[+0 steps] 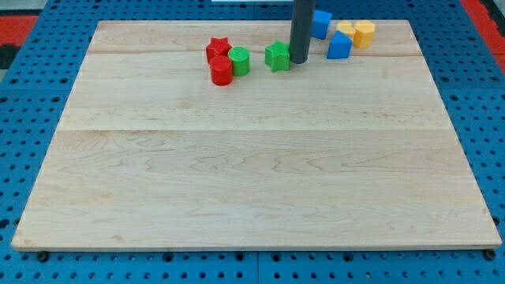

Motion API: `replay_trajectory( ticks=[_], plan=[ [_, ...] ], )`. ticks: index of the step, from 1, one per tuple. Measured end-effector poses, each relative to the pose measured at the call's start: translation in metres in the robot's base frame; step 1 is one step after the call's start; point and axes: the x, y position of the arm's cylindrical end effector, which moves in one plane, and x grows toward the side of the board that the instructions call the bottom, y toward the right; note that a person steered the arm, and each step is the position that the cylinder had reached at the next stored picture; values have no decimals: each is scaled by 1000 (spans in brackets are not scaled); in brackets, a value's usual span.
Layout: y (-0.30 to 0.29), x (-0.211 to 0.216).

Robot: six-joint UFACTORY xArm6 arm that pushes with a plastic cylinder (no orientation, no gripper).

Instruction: Place the blue cube to the left of the yellow heart

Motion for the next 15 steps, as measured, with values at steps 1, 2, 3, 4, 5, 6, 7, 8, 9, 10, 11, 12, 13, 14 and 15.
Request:
replay_trajectory(
  ticks=[1,2,3,4,5,6,7,8,9,10,11,12,13,14,15],
  plan=[
    [-12,0],
    [-40,0],
    [-64,0],
    [-81,0],
    [-63,-4],
    [-55,-40],
    [-29,-93],
    [-23,-100],
    [-14,-99],
    [13,-96],
    [28,-54],
    [7,25],
    [63,73],
    [166,45],
    [252,-19]
  ],
)
